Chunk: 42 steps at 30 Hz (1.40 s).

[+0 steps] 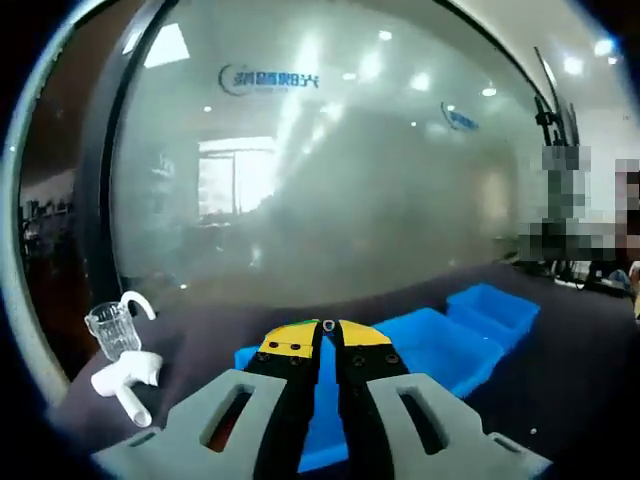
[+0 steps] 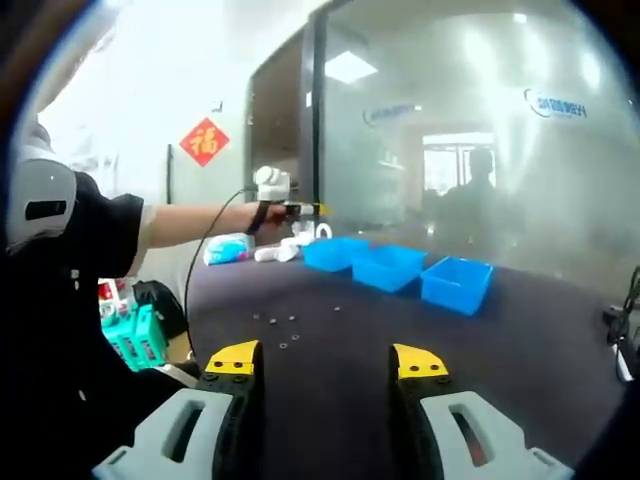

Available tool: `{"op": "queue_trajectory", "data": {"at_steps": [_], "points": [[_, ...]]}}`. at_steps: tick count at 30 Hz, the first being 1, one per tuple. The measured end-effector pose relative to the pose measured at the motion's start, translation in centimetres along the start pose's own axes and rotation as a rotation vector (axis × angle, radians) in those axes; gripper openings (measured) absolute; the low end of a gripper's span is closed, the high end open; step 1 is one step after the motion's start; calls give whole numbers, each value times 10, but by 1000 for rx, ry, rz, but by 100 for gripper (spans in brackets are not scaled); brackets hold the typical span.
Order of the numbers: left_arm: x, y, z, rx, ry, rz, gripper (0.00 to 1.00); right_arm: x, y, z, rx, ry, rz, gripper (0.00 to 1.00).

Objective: Sort the screws, nuts, and washers into the corresponding bins

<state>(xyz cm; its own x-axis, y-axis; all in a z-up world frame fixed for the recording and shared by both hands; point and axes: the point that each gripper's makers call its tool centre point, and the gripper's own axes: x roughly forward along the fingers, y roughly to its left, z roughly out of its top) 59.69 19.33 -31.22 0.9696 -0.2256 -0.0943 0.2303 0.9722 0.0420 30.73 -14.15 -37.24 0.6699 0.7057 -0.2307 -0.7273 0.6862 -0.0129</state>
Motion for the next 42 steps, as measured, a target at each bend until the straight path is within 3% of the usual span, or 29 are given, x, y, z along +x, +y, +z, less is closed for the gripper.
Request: {"op": "queue_trajectory", "data": {"at_steps": [11, 13, 16, 21, 26, 29, 37, 42], "points": [[-1, -3, -5, 13, 27, 13, 4, -2, 3, 2, -3, -7, 0, 46], [-3, -7, -3, -5, 8, -3, 6, -2, 3, 2, -3, -10, -1, 46], [-3, -6, -8, -4, 32, 9, 26, -4, 3, 2, -2, -16, -4, 46], [-9, -8, -10, -27, 34, -13, 33, -7, 1, 2, 4, -23, -10, 46], [-23, -17, -14, -24, 35, -53, 38, -7, 2, 3, 3, -26, -9, 46], [-28, -14, -21, 55, 68, -70, 39, -6, 1, 3, 2, -27, -12, 46], [-61, -23, -24, 38, 74, -148, 40, -5, -1, 6, -1, -38, -17, 46], [-91, -32, -24, 19, 40, -190, 40, -6, -5, 9, 4, -51, -25, 46]]}}
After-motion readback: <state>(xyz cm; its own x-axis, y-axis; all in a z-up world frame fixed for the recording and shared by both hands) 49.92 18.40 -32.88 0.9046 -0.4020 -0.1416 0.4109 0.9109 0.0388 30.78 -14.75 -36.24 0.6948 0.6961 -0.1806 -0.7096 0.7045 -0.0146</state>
